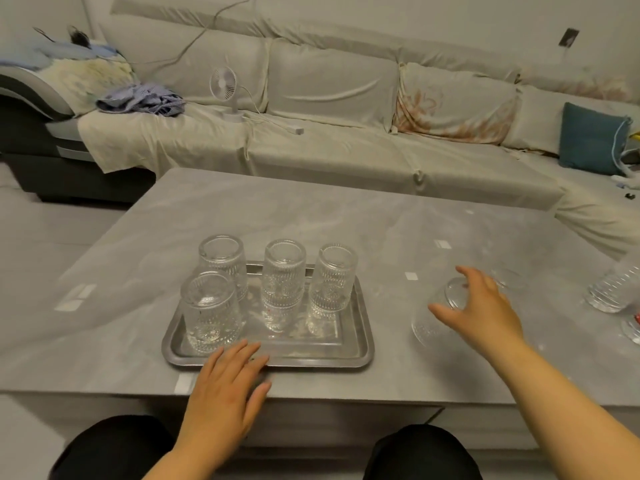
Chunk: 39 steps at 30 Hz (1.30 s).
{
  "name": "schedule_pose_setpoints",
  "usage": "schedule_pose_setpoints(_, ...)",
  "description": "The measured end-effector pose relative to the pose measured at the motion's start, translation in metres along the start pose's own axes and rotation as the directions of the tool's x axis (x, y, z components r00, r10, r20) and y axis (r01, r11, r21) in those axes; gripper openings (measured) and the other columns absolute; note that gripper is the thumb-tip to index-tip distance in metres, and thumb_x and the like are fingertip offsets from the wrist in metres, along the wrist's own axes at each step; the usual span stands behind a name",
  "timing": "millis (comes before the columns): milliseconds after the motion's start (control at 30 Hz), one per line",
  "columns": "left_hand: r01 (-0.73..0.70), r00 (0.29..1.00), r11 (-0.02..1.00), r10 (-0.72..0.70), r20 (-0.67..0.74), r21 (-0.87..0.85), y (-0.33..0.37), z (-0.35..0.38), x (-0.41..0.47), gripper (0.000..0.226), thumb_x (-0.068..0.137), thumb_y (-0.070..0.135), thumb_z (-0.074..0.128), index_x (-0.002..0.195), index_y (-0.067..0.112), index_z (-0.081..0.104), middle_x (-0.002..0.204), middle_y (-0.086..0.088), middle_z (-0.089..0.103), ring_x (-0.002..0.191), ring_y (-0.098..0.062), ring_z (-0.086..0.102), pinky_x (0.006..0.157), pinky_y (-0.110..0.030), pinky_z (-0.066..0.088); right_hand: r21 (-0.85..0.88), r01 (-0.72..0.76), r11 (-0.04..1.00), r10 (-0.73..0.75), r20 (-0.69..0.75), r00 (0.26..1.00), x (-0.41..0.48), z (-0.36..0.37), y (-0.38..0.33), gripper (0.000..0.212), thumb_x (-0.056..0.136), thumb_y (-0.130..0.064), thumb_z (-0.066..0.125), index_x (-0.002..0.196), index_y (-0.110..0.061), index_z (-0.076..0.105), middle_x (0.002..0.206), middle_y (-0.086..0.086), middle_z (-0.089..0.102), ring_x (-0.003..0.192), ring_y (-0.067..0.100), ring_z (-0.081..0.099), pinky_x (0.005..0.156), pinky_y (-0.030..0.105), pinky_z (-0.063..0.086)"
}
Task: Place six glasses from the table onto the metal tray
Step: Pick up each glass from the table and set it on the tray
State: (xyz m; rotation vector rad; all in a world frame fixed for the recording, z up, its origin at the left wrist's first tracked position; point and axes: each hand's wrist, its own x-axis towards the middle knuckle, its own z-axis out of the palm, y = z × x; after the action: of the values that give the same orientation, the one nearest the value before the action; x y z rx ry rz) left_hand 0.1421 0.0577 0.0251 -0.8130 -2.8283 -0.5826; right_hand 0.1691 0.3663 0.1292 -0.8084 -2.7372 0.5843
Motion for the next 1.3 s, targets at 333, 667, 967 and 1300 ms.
schedule_pose_setpoints(333,0.494,0.846,0.86,-0.509,-0.155,-0.131,-0.058,-0.006,-0.015,0.058,0.081,0.027,0.063,0.127,-0.001,0.041,0.132,-0.024,0.049,0.124,-0.039,0.043,0.108,-0.053,0.021,0.129,0.414,0.901,-0.43,0.141,0.892,-0.031,0.047,-0.106,0.078,0.07,-0.039,0.069,0.135,-0.024,0.028,0.141,-0.001,0.038,0.125,0.02,0.039,0.098,0.034,0.039)
schedule_pose_setpoints(667,0.5,0.849,0.861,-0.509,-0.144,-0.093,-0.065,0.008,-0.005,0.066,0.085,0.044,0.05,0.137,0.01,0.028,0.147,-0.011,0.033,0.135,-0.024,0.03,0.112,-0.041,0.012,0.052,0.485,0.873,-0.478,0.295,0.827,-0.026,0.102,-0.146,0.086,0.075,-0.039,0.065,0.141,-0.022,0.012,0.146,0.004,0.03,0.132,0.025,0.03,0.1,0.04,0.039)
schedule_pose_setpoints(967,0.5,0.853,0.865,-0.501,-0.145,-0.045,-0.067,0.01,-0.004,0.082,0.076,0.065,0.021,0.135,0.01,0.031,0.146,-0.012,0.034,0.135,-0.024,0.031,0.111,-0.041,0.014,0.027,0.531,0.847,-0.514,0.294,0.806,-0.026,0.119,-0.155,0.071,0.075,-0.042,0.062,0.134,-0.018,0.029,0.139,0.003,0.037,0.125,0.026,0.034,0.093,0.041,0.041)
schedule_pose_setpoints(1300,0.496,0.857,0.861,-0.506,-0.099,-0.109,-0.054,0.005,-0.01,0.061,0.084,0.037,0.056,0.133,0.007,0.035,0.145,-0.016,0.034,0.135,-0.029,0.029,0.113,-0.043,0.012,0.145,0.528,0.837,-0.547,0.252,0.798,-0.029,0.108,-0.143,0.07,0.077,-0.042,0.059,0.136,-0.021,0.028,0.144,0.002,0.031,0.131,0.022,0.028,0.105,0.04,0.033)
